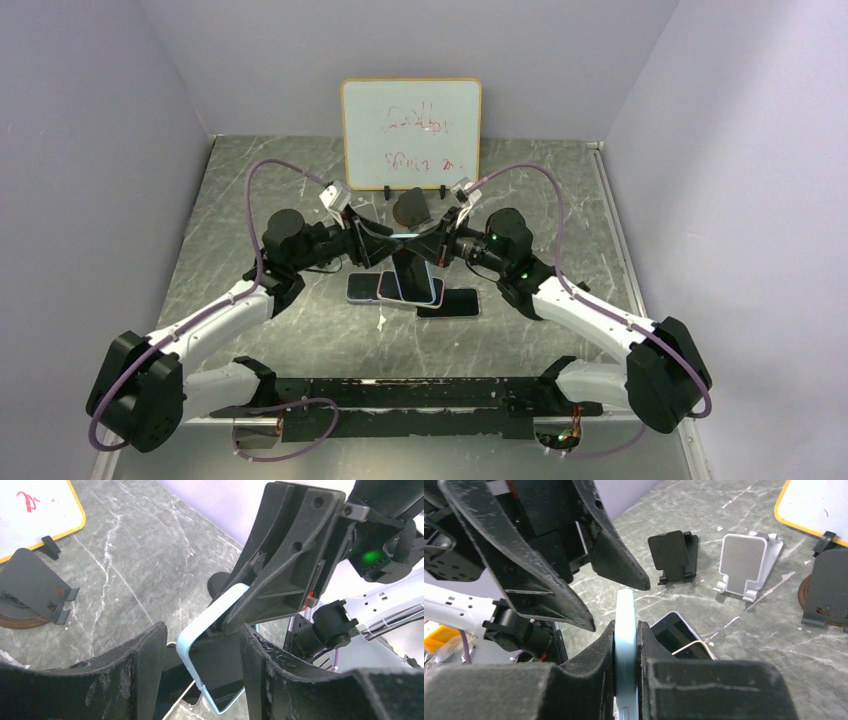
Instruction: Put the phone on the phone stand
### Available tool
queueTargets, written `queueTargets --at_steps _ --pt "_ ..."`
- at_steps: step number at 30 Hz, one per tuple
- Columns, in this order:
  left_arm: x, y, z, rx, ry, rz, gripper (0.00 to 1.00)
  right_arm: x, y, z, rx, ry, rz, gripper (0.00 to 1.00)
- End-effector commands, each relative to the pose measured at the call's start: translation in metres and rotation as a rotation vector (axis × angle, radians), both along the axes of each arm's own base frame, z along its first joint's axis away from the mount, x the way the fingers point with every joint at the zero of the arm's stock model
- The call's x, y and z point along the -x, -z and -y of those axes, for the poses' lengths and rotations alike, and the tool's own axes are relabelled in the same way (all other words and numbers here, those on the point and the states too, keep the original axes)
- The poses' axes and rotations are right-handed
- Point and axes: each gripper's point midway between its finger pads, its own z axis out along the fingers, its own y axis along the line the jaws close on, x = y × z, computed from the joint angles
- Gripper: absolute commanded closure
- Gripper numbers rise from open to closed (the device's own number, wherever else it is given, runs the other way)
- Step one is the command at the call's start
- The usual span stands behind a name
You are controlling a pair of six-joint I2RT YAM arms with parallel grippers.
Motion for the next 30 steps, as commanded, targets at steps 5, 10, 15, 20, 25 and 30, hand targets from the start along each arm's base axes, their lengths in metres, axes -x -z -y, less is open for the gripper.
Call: queueTargets --at_steps 5,10,15,20,25,30 --pt "0.002 -0.006 0.002 0.027 0.049 0.035 0.43 0.007 -0.036 -0.002 -0.103 -0.052 0.101 1.00" --pt "0.014 -0.002 0.011 0.068 0.148 0.016 0.65 0.006 -0.039 -0.006 -0.125 -0.066 0.101 1.00" --pt "0.022 0.002 0.016 0.082 0.216 0.006 0.88 0.002 -0.044 -0.005 -0.139 -0.062 0.110 1.00" --pt "0.034 -0.001 0.017 0.106 0.281 0.033 0.95 -0.004 -0.047 -0.001 -0.164 -0.066 0.110 1.00" --pt "0.032 -0.006 0.016 0.152 0.266 0.052 0.95 -0.012 -0.048 0.001 -0.173 -0.082 0.100 0.78" --pt "0.013 -0.008 0.020 0.113 0.228 0.087 0.95 -0.034 -0.057 0.017 -0.161 -0.041 0.110 0.27"
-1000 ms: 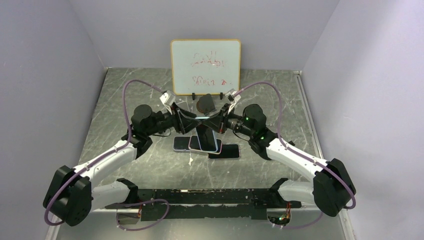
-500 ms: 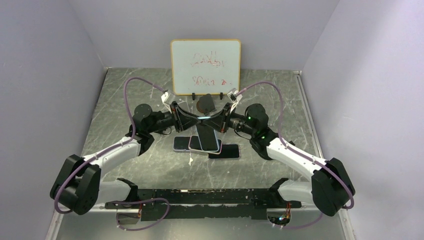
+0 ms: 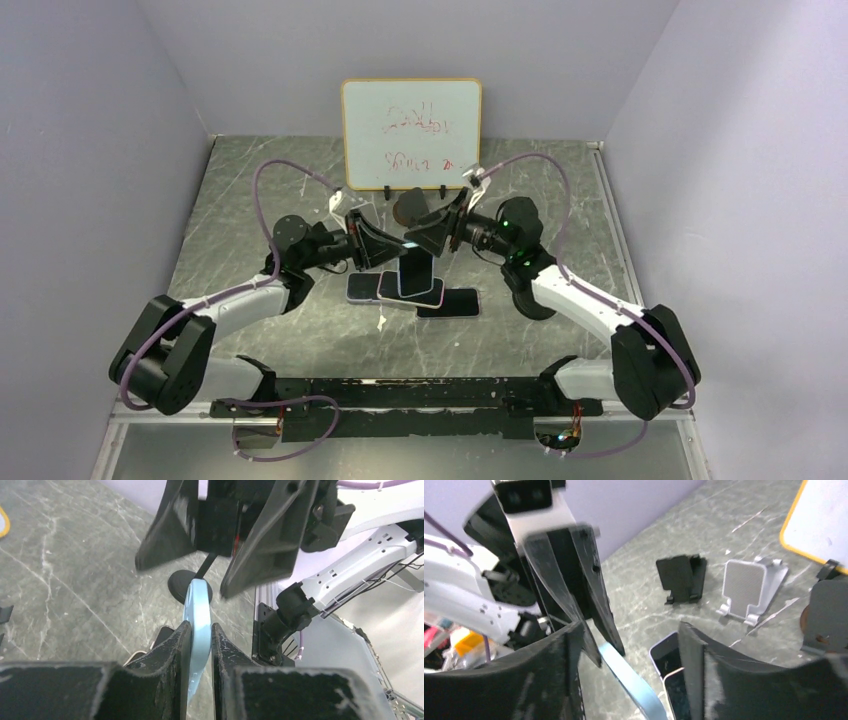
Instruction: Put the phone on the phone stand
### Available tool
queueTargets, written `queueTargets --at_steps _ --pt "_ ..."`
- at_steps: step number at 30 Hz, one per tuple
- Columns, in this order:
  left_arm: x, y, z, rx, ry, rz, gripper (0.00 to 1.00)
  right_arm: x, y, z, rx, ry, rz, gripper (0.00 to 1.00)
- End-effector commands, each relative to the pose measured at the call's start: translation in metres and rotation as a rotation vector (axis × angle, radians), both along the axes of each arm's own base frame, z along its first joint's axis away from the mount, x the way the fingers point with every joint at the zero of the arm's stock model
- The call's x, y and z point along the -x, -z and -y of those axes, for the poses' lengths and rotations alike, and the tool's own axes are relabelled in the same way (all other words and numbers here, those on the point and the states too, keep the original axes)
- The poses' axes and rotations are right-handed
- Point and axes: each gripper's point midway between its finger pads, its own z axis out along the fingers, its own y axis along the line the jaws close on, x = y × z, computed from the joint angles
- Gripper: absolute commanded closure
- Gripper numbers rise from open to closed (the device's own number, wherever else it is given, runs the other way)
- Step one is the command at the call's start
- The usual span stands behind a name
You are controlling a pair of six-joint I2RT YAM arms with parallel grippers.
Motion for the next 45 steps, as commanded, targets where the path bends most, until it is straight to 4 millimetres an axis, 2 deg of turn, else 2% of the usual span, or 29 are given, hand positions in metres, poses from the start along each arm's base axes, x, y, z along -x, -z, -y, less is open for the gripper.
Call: queueTargets --at_steps 1,4,8,10,16,22,27,31,37,45 --pt "-0.009 -0.018 0.007 -0.002 0.013 0.105 0.95 -0.028 -0.046 0.019 -0.060 0.066 0.109 0.23" --pt "-0.029 -0.023 0.010 -0.034 -0.039 0.143 0.95 -0.043 -0.061 0.051 -0.073 0.154 0.117 0.14" --pt "-0.042 -0.031 0.011 -0.023 -0.069 0.183 0.95 -0.050 -0.068 0.080 -0.068 0.195 0.128 0.14" --pt "-0.053 -0.035 0.011 -0.017 -0.106 0.204 0.95 -0.048 -0.070 0.088 -0.072 0.206 0.134 0.14" --pt "-0.104 -0.039 0.010 -0.047 -0.288 0.264 0.95 -0.039 -0.073 0.102 -0.085 0.228 0.146 0.14" --pt "-0.156 -0.047 0.014 -0.020 -0.414 0.333 0.95 -0.034 -0.074 0.108 -0.088 0.232 0.155 0.14" --pt "-0.190 -0.049 0.020 0.048 -0.463 0.361 0.95 -0.032 -0.072 0.109 -0.087 0.226 0.153 0.14" --pt "-0.207 -0.052 0.012 0.164 -0.500 0.370 0.95 -0.030 -0.070 0.108 -0.082 0.220 0.152 0.14" --pt "-0.228 -0.042 0.005 0.218 -0.529 0.387 0.95 -0.028 -0.069 0.108 -0.078 0.213 0.148 0.14" --pt "-0.233 -0.029 0.006 0.271 -0.515 0.365 0.95 -0.029 -0.066 0.108 -0.070 0.214 0.147 0.14"
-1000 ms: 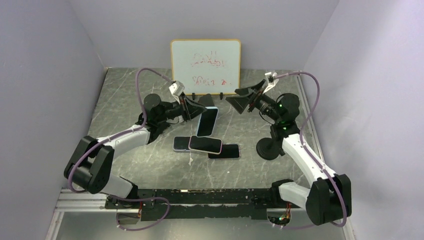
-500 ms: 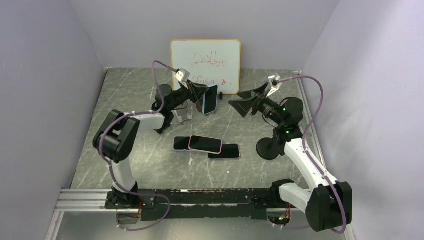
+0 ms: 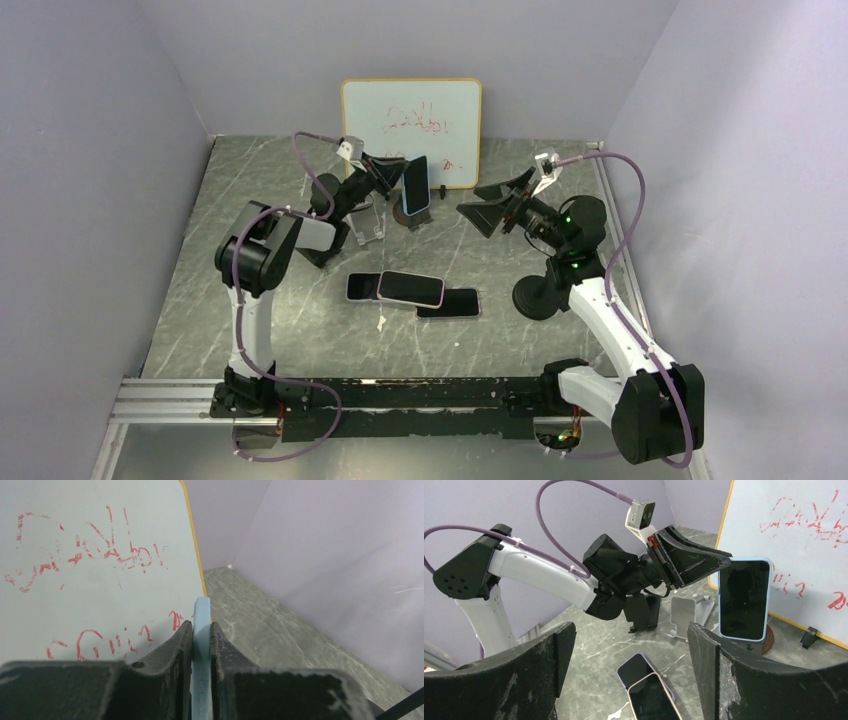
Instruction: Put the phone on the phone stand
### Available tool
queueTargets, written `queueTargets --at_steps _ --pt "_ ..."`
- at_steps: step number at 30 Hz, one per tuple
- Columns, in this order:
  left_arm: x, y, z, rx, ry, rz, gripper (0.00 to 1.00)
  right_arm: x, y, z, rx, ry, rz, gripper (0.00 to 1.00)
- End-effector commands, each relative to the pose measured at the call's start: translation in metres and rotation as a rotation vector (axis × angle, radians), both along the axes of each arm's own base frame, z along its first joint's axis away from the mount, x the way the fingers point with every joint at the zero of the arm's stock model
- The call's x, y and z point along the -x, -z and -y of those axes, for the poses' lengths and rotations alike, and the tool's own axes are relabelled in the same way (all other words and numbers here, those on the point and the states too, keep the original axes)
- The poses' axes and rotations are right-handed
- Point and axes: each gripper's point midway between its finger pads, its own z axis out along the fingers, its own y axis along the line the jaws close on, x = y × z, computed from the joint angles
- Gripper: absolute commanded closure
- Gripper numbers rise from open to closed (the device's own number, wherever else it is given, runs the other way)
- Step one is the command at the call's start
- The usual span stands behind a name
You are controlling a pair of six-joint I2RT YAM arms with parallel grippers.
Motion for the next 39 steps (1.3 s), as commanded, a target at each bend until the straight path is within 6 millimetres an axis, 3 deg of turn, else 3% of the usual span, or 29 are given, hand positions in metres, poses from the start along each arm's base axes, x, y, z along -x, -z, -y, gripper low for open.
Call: queueTargets --at_steps 1,20,28,36,39 --pt "0.007 -0.058 -0.006 0.133 -0.002 0.191 0.95 0.003 0.002 0.002 0.006 -0.002 0.006 0.14" --pt "0.016 0.008 -0.021 0.159 -0.027 0.111 0.95 0.003 0.012 0.002 0.008 -0.010 -0.013 0.14" --pt "0.011 0.016 -0.030 0.150 -0.049 0.105 0.95 0.001 0.016 0.002 0.005 -0.012 -0.021 0.14" --pt "0.017 0.011 -0.040 0.146 -0.030 0.121 0.95 -0.005 0.027 0.003 0.004 0.011 -0.051 0.13" --pt "0.019 0.011 -0.037 0.124 -0.015 0.121 0.83 -0.006 0.030 0.004 0.006 0.017 -0.058 0.12"
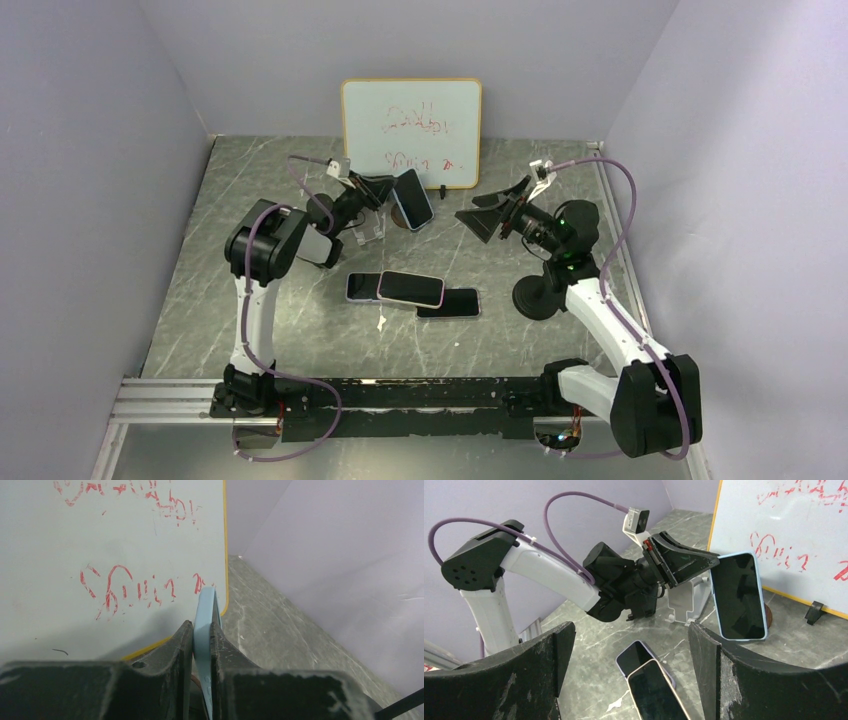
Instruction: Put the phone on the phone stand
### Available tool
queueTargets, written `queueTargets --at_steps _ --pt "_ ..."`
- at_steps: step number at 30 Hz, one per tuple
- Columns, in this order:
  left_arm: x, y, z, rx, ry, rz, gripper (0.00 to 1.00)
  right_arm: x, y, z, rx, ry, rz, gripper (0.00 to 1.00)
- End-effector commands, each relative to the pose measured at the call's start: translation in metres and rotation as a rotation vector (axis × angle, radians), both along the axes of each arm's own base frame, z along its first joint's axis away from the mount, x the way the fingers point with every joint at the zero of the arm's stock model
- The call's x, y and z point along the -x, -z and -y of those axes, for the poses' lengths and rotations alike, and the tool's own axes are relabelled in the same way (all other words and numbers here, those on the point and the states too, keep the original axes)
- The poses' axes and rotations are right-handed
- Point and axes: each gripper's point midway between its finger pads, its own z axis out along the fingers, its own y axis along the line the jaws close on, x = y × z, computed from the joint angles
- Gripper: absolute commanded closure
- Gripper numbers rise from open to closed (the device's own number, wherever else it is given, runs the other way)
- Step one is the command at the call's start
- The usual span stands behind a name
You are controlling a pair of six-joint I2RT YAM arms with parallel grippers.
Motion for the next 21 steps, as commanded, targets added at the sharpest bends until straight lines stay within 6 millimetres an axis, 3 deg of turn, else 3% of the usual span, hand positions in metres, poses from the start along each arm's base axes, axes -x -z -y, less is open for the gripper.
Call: queueTargets --at_steps 1,6,11,16,18,21 --pt "0.020 -0.052 -0.007 0.040 0.023 0.245 0.76 -0.003 0.002 0.004 -0.001 0.021 0.010 0.12" --pt "0.021 -0.065 -0.009 0.018 0.020 0.266 0.57 -0.009 0.012 0.011 0.043 0.082 -0.005 0.09" --pt "0.025 -0.100 -0.013 -0.001 0.024 0.327 0.44 -0.009 0.032 0.009 0.097 0.133 -0.032 0.03" --pt "0.034 -0.145 -0.031 -0.010 0.006 0.397 0.35 -0.002 0.077 -0.034 0.415 0.189 -0.063 0.00" --pt "0.036 -0.158 -0.043 -0.020 -0.006 0.384 0.12 0.006 0.099 -0.047 0.508 0.136 -0.098 0.00" --pt "0.044 -0.176 -0.070 -0.036 -0.084 0.321 0.10 0.019 0.131 -0.062 0.621 -0.017 -0.160 0.00"
